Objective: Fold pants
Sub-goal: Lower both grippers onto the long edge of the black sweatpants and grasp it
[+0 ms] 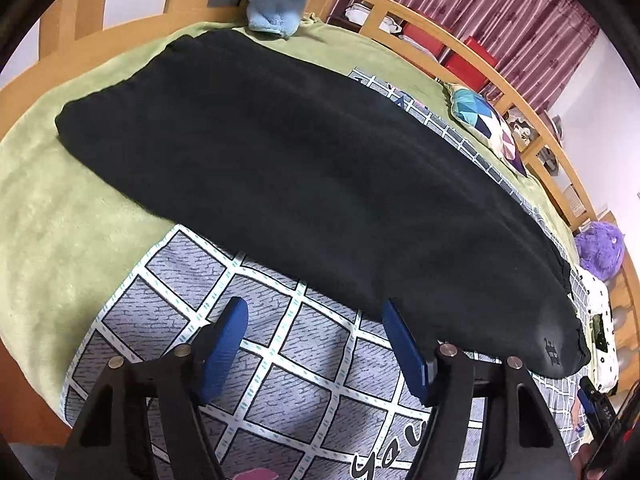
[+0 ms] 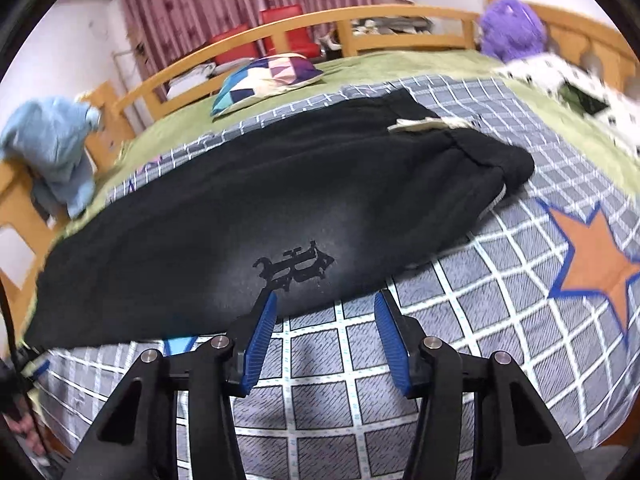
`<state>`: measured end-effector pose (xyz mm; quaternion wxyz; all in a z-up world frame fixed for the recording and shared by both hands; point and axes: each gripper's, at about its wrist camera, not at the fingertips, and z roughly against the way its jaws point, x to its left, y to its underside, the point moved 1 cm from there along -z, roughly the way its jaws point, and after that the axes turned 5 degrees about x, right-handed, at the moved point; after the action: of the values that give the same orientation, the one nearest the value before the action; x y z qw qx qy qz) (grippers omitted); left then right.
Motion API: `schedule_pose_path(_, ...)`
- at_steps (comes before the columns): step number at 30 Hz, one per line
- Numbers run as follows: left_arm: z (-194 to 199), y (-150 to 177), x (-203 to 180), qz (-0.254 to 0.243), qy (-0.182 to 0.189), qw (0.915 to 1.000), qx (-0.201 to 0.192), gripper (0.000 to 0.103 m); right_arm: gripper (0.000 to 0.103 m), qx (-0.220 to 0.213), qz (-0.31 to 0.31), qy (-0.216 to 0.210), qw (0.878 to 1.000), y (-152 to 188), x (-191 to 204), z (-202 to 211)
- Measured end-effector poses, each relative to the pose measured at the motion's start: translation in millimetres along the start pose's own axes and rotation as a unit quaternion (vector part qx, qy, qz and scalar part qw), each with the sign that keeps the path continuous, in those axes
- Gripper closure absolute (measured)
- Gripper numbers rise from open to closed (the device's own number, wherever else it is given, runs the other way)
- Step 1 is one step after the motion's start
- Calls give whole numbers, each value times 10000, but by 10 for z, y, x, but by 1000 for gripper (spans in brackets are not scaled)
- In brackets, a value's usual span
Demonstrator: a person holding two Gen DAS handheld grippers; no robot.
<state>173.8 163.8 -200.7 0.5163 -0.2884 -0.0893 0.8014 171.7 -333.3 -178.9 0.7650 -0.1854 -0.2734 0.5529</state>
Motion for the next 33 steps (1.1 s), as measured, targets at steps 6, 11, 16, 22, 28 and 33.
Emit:
schedule_pose_path(6, -19, -19, -36, 49, 121, 9999, -39, 38, 58, -108, 23, 80, 9999, 3, 35, 143)
schedule_pose_path(11, -81, -95, -121, 48, 55, 9999, -94, 41, 61, -43, 253, 58, 9997, 24, 110, 239)
schedule_pose_path(16, -103, -76, -28, 220, 165, 9996, -78, 44, 61, -39, 151, 16, 9999, -77, 78, 93)
schedule_pose_path(22, -201, -67, 34, 264, 89, 9996, -104, 44, 61, 139, -45, -122, 9998, -122, -50, -284)
schedule_pose_path(28, -295, -127, 26, 369, 42, 9991, -205, 44, 60, 432, -387, -273, 9979, -34, -263, -600)
schedule_pose_path(33, -389, -235, 28, 582, 120, 9977, -311, 44, 54, 449, -795, -656, 9937, -93, -419, -678)
